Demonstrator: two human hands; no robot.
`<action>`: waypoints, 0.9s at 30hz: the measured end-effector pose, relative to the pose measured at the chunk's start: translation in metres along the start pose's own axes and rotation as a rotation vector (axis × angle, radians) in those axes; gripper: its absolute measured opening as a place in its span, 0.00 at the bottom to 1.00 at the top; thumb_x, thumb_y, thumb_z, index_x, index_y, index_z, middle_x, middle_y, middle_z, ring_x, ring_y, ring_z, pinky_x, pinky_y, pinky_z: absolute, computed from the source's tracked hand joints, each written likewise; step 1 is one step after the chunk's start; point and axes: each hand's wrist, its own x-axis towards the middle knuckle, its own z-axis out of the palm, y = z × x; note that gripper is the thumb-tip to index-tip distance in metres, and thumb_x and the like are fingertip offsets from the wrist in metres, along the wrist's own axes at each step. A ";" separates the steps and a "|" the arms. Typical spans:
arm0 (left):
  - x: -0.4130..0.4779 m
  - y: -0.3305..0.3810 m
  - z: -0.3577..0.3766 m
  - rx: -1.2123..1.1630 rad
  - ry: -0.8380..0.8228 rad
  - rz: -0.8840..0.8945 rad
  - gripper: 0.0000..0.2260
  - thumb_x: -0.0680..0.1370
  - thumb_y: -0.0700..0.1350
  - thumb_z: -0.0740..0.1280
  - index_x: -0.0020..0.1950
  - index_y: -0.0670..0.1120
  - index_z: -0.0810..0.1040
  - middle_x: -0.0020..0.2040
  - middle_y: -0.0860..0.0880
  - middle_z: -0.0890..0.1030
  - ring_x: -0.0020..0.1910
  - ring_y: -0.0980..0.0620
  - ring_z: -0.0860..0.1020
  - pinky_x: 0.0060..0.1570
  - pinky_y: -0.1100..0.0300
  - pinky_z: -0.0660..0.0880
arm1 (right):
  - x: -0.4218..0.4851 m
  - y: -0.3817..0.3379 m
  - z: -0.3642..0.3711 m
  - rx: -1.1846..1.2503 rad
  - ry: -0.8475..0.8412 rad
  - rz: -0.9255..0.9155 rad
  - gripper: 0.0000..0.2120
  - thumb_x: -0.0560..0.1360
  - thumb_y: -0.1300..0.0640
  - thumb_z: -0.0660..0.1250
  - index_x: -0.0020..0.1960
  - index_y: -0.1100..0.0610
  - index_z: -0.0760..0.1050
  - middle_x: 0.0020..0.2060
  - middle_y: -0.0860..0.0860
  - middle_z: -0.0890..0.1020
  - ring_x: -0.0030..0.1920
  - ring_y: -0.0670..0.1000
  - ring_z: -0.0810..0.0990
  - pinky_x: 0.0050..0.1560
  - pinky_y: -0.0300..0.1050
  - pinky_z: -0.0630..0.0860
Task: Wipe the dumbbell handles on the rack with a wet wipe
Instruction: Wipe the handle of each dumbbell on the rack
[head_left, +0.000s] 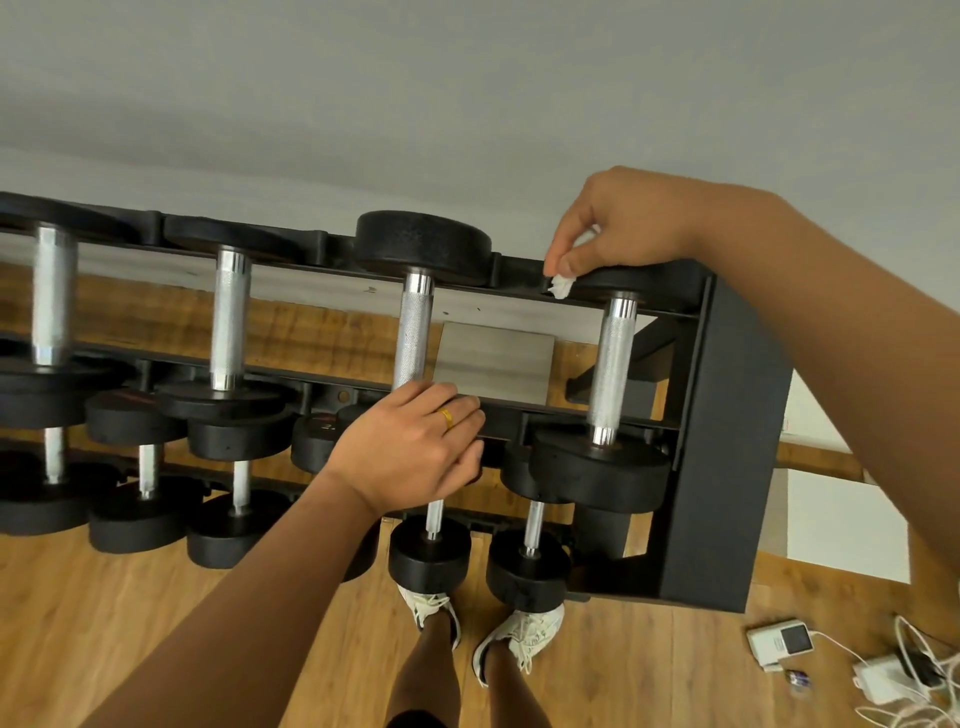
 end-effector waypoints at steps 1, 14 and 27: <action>0.000 0.000 0.000 -0.001 -0.003 0.001 0.18 0.84 0.50 0.59 0.58 0.42 0.85 0.55 0.44 0.86 0.56 0.45 0.82 0.59 0.48 0.78 | -0.007 0.007 -0.003 0.025 0.016 0.002 0.06 0.76 0.52 0.72 0.52 0.45 0.85 0.41 0.36 0.83 0.47 0.40 0.80 0.49 0.33 0.72; 0.001 -0.001 -0.001 0.027 -0.002 0.009 0.17 0.83 0.50 0.61 0.57 0.42 0.86 0.55 0.44 0.86 0.56 0.44 0.83 0.60 0.49 0.76 | -0.062 0.043 0.043 0.173 0.532 -0.123 0.10 0.77 0.54 0.72 0.58 0.50 0.84 0.54 0.43 0.85 0.64 0.48 0.74 0.61 0.38 0.71; 0.001 -0.001 -0.002 0.035 -0.037 0.034 0.18 0.83 0.50 0.60 0.57 0.42 0.87 0.55 0.44 0.86 0.55 0.44 0.83 0.58 0.48 0.77 | -0.055 0.000 0.166 -0.035 1.043 0.271 0.36 0.75 0.74 0.63 0.80 0.62 0.55 0.79 0.59 0.59 0.80 0.58 0.55 0.79 0.59 0.55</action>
